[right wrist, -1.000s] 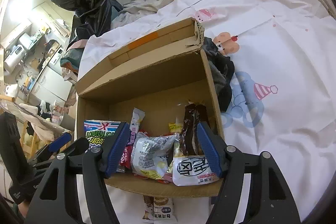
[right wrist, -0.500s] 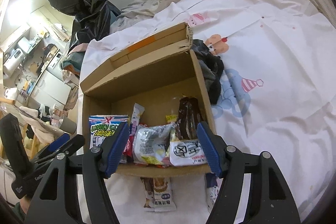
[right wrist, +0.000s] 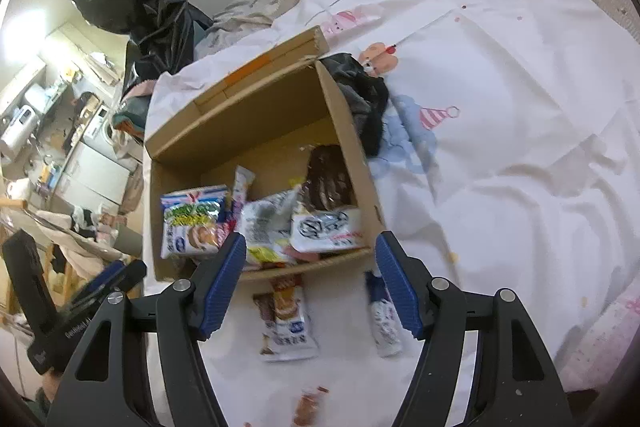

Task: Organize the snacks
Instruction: 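Open both tools to release the snacks in the box and withdraw, then grasp the brown chocolate bar with the left tool while the right tool grasps the blue-white bar, then carry the chocolate bar over the box with the left tool while the right tool carries the blue-white bar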

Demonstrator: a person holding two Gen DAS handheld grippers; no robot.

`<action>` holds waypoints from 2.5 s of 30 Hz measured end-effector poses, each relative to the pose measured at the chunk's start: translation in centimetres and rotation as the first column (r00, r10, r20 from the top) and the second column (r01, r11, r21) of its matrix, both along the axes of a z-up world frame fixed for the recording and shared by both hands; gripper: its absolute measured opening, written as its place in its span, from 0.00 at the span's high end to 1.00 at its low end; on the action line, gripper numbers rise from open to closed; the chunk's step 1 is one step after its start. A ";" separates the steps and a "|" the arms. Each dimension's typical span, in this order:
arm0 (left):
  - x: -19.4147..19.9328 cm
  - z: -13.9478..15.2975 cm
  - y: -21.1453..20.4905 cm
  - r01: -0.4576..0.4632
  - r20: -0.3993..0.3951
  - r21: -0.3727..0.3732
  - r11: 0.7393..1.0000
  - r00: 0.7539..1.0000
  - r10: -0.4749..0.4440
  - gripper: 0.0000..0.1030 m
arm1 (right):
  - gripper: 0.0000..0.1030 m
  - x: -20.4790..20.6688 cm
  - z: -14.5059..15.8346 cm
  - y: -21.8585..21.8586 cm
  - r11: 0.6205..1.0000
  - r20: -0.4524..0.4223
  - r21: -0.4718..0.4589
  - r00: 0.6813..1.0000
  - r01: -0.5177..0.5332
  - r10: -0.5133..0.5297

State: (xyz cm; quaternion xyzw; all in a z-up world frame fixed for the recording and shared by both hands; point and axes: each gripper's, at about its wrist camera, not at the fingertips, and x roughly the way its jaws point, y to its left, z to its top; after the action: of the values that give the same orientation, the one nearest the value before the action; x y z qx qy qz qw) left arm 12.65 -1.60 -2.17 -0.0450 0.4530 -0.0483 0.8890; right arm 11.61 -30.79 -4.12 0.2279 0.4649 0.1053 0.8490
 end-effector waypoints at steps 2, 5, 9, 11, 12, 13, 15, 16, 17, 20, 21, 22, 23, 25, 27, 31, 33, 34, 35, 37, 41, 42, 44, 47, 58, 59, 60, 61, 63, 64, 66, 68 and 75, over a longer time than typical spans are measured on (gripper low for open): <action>-0.2 -0.2 -0.1 -0.004 -0.008 0.000 1.000 1.000 0.004 0.06 | 0.32 -0.4 -0.2 -0.3 1.000 -0.007 -0.019 1.000 0.000 0.000; -0.5 -0.6 -0.6 -0.001 -0.015 0.006 1.000 1.000 0.001 0.06 | 0.32 -1.0 -0.8 -1.0 0.999 -0.030 -0.045 1.000 0.006 -0.007; -0.6 -1.0 -1.0 -0.002 -0.024 0.011 1.000 1.000 0.002 0.06 | 0.32 -1.7 -1.9 -2.1 0.998 -0.082 -0.067 0.997 0.008 -0.014; -0.6 -1.3 -1.0 -0.011 -0.035 0.006 1.000 0.999 0.011 0.06 | 0.32 -1.8 -2.4 -2.6 0.997 -0.106 -0.080 0.994 0.019 -0.027; -0.6 -1.4 -0.9 -0.015 -0.040 0.004 1.000 0.999 0.015 0.06 | 0.32 -1.8 -2.7 -2.9 0.996 -0.119 -0.084 0.992 0.026 -0.036; -0.5 -1.6 -0.9 -0.021 -0.046 0.002 1.000 0.999 0.021 0.06 | 0.32 -1.8 -3.0 -3.1 0.996 -0.130 -0.081 0.991 0.032 -0.043; -0.5 -1.8 -0.8 -0.027 -0.050 0.005 1.000 0.998 0.027 0.06 | 0.32 -1.7 -3.5 -3.4 0.996 -0.150 -0.074 0.987 0.042 -0.052; -0.5 -1.9 -0.8 -0.025 -0.051 0.010 1.000 0.998 0.025 0.06 | 0.32 -1.6 -3.8 -3.5 0.996 -0.166 -0.077 0.984 0.047 -0.059; -0.4 -2.0 -0.9 -0.022 -0.054 0.019 1.000 0.998 0.023 0.06 | 0.32 -1.5 -4.1 -3.6 0.996 -0.177 -0.079 0.982 0.050 -0.064; -0.1 -3.2 -1.2 -0.012 -0.102 0.028 1.000 0.995 0.014 0.06 | 0.32 -1.1 -4.6 -3.4 0.996 -0.200 -0.070 0.977 0.055 -0.068; 0.0 -3.8 -1.5 -0.007 -0.129 0.024 1.000 0.992 0.010 0.06 | 0.32 -1.0 -4.7 -3.3 0.996 -0.205 -0.068 0.976 0.056 -0.069; 0.1 -4.4 -1.7 -0.003 -0.150 0.019 1.000 0.989 0.006 0.06 | 0.32 -0.8 -4.8 -3.1 0.996 -0.210 -0.068 0.975 0.056 -0.069; 0.2 -5.2 -2.1 0.003 -0.173 0.009 1.000 0.985 -0.001 0.06 | 0.32 -0.7 -5.0 -2.9 0.996 -0.215 -0.068 0.974 0.053 -0.067; 0.4 -6.8 -3.1 0.025 -0.214 -0.001 1.000 0.977 -0.025 0.06 | 0.32 -0.5 -5.1 -2.6 0.997 -0.219 -0.066 0.974 0.047 -0.060; 0.7 -8.3 -4.0 0.046 -0.253 0.004 0.999 0.967 -0.043 0.14 | 0.32 -0.3 -5.1 -2.3 0.997 -0.217 -0.068 0.975 0.040 -0.054; 1.1 -11.6 -5.4 0.063 -0.351 -0.013 0.998 0.934 -0.063 0.32 | 0.32 -0.1 -5.3 -2.3 0.996 -0.220 -0.075 0.974 0.041 -0.056; 1.2 -12.8 -5.7 0.068 -0.377 -0.001 0.998 0.924 -0.063 0.41 | 0.32 -0.1 -5.5 -2.5 0.996 -0.227 -0.074 0.972 0.047 -0.063; 1.2 -13.1 -5.8 0.069 -0.385 0.007 0.998 0.921 -0.061 0.46 | 0.32 -0.1 -5.5 -2.7 0.996 -0.229 -0.073 0.971 0.050 -0.066; 1.1 -13.4 -5.9 0.076 -0.390 0.023 0.997 0.919 -0.061 0.48 | 0.32 -0.1 -5.6 -2.8 0.996 -0.231 -0.072 0.970 0.055 -0.070; 0.9 -13.6 -5.8 0.087 -0.395 0.050 0.995 0.917 -0.061 0.61 | 0.32 -0.1 -5.7 -3.0 0.996 -0.233 -0.069 0.970 0.061 -0.075; 0.6 -13.7 -4.8 0.065 -0.430 0.052 0.997 0.902 -0.037 0.86 | 0.32 0.0 -6.1 -2.8 0.995 -0.256 -0.087 0.964 0.057 -0.077; 0.4 -13.6 -4.5 0.059 -0.434 0.056 0.997 0.900 -0.029 0.86 | 0.32 0.1 -6.3 -2.7 0.994 -0.263 -0.095 0.962 0.052 -0.075; 0.0 -13.2 -4.1 0.052 -0.430 0.068 0.996 0.903 -0.018 0.86 | 0.32 0.4 -6.9 -2.2 0.992 -0.286 -0.121 0.956 0.030 -0.064; -0.7 -12.4 -3.1 0.025 -0.434 0.049 0.998 0.901 -0.002 0.86 | 0.32 0.8 -7.9 -1.0 0.988 -0.318 -0.153 0.948 -0.017 -0.033; -0.6 -11.0 -0.5 -0.033 -0.413 0.048 0.998 0.910 0.050 0.86 | 0.32 2.0 -11.3 4.1 0.932 -0.413 -0.303 0.909 -0.199 0.059; -0.6 -10.8 -1.1 -0.030 -0.405 0.052 0.998 0.913 0.049 0.86 | 0.32 2.0 -11.5 4.2 0.927 -0.413 -0.319 0.909 -0.199 0.053; -0.7 -10.6 -1.6 -0.028 -0.397 0.056 0.998 0.917 0.048 0.86 | 0.32 2.0 -11.5 4.3 0.920 -0.409 -0.334 0.911 -0.202 0.052; -0.9 -10.4 -1.9 -0.026 -0.391 0.058 0.998 0.919 0.047 0.86 | 0.33 2.0 -11.6 4.5 0.914 -0.404 -0.348 0.913 -0.209 0.055; -0.8 -10.1 -2.0 -0.026 -0.387 0.059 0.998 0.921 0.046 0.86 | 0.37 1.9 -11.7 4.8 0.901 -0.400 -0.373 0.914 -0.222 0.060; -0.8 -10.1 -2.0 -0.028 -0.386 0.059 0.998 0.921 0.048 0.86 | 0.39 1.9 -11.9 5.0 0.893 -0.402 -0.387 0.914 -0.231 0.062; -0.6 -10.0 -2.1 -0.031 -0.385 0.062 0.998 0.921 0.053 0.86 | 0.44 1.6 -12.1 5.3 0.881 -0.403 -0.405 0.912 -0.245 0.068; -0.8 -9.9 -2.0 -0.037 -0.381 0.068 0.997 0.923 0.060 0.86 | 0.63 1.4 -12.1 5.3 0.866 -0.399 -0.430 0.914 -0.254 0.070; -1.1 -9.6 -0.1 -0.052 -0.375 0.077 0.996 0.924 0.077 0.86 | 0.82 0.0 -11.7 5.0 0.865 -0.381 -0.425 0.920 -0.266 0.096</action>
State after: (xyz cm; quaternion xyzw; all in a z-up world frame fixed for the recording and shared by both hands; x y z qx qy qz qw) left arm 11.58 -1.75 -11.79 -0.0392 0.6154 0.0054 0.7872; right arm 11.65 -25.79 -15.86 -0.0142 0.6381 0.0284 0.7693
